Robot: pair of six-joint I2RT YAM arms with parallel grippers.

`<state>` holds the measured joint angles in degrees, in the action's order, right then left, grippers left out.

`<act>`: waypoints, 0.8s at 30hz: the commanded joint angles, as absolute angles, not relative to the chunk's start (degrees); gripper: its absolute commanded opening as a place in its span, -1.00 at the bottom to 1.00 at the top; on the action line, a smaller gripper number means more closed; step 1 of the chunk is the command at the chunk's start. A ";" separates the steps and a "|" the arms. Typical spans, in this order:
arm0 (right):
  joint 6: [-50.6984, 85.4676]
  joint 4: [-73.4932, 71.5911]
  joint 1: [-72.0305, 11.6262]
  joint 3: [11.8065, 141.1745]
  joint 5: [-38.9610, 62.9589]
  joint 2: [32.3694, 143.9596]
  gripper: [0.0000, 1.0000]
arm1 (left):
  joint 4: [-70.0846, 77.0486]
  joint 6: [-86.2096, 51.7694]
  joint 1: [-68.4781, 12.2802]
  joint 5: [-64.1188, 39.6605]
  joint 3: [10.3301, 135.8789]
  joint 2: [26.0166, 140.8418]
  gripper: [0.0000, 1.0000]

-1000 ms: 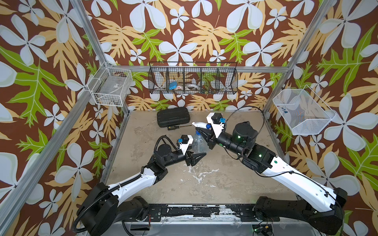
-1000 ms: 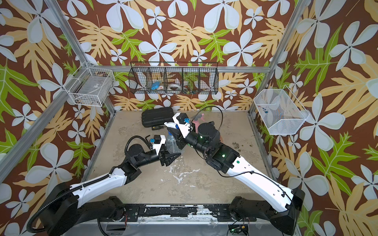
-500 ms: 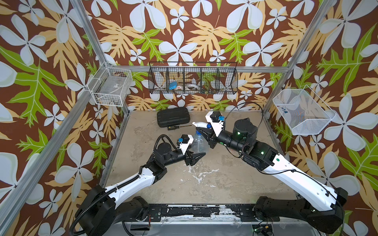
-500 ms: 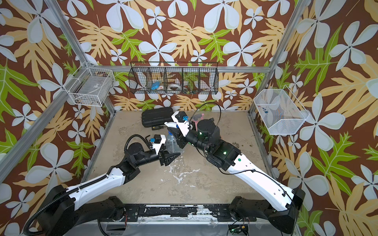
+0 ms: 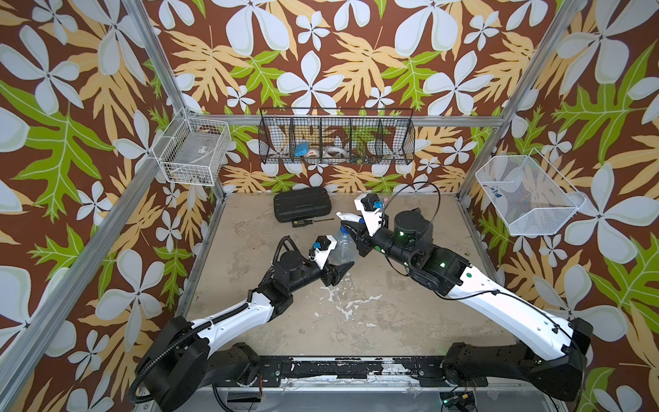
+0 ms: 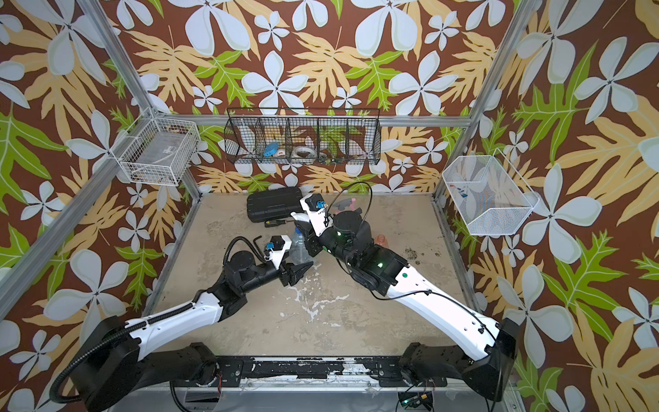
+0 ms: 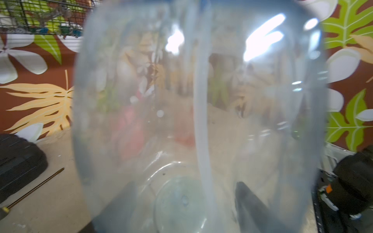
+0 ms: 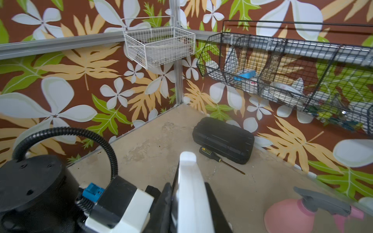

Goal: Attach spray nozzles to spray bottles
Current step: Screw the spray nozzle on the spray bottle.

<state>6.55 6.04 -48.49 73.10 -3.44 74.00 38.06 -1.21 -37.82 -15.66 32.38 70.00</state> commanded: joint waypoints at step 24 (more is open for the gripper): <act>13.35 28.45 -51.99 79.79 -18.81 75.68 -0.16 | 67.68 -0.77 -38.41 -12.06 29.98 75.62 0.19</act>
<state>17.02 15.79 -51.99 79.40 -22.20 76.25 51.94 0.71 -38.41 -11.90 29.54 75.61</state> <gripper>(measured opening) 0.411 0.755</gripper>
